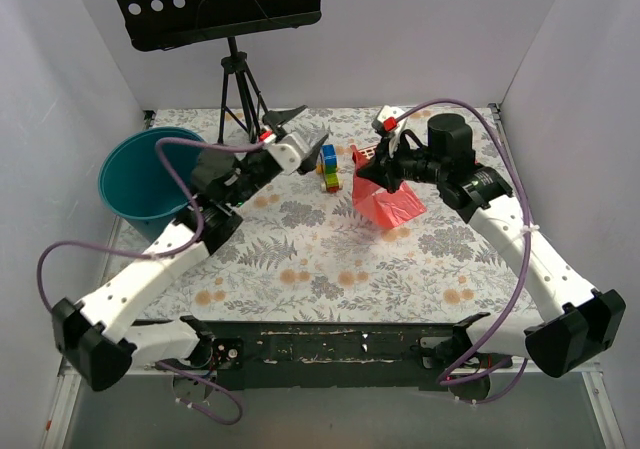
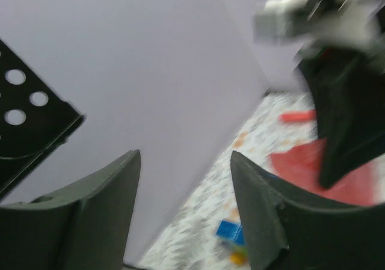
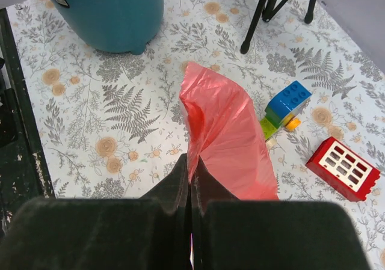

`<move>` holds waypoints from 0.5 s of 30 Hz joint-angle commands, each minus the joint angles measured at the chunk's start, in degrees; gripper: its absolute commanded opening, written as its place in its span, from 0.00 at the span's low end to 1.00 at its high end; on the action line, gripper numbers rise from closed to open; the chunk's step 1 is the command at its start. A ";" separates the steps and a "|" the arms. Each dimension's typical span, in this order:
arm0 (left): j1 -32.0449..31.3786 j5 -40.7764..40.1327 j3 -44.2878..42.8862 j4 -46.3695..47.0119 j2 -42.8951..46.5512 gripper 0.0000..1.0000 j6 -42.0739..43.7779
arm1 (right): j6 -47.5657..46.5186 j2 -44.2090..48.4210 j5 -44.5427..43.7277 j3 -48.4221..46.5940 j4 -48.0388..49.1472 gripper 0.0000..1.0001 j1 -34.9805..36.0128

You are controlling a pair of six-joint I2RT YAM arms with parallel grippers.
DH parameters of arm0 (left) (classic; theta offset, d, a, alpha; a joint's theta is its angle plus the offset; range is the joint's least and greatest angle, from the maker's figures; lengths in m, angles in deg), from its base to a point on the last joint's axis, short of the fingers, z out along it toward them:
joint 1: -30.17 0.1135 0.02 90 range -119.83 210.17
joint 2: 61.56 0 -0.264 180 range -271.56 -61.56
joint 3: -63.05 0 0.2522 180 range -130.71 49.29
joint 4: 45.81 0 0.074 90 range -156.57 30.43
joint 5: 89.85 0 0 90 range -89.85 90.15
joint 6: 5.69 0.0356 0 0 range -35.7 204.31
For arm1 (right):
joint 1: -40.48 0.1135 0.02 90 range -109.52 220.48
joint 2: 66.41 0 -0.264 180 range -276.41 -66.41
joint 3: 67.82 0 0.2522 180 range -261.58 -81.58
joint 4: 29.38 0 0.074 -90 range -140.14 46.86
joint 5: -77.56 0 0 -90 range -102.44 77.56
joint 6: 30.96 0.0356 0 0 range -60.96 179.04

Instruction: Put the trash bags into the trash bin

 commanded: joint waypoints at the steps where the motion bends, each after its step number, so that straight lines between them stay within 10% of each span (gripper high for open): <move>1: -0.04 12.05 -0.92 -16.03 4.89 0.48 -23.87 | 2.45 -1.35 1.50 0.05 3.91 0.01 -0.57; 5: 1.36 13.19 0.49 -13.06 3.58 0.14 -31.37 | 2.36 -3.20 0.18 -2.24 1.63 0.01 -0.65; 15: 4.70 25.95 -6.98 -11.39 -9.08 0.29 -37.44 | 3.86 -3.46 0.09 -2.33 3.91 0.01 -0.65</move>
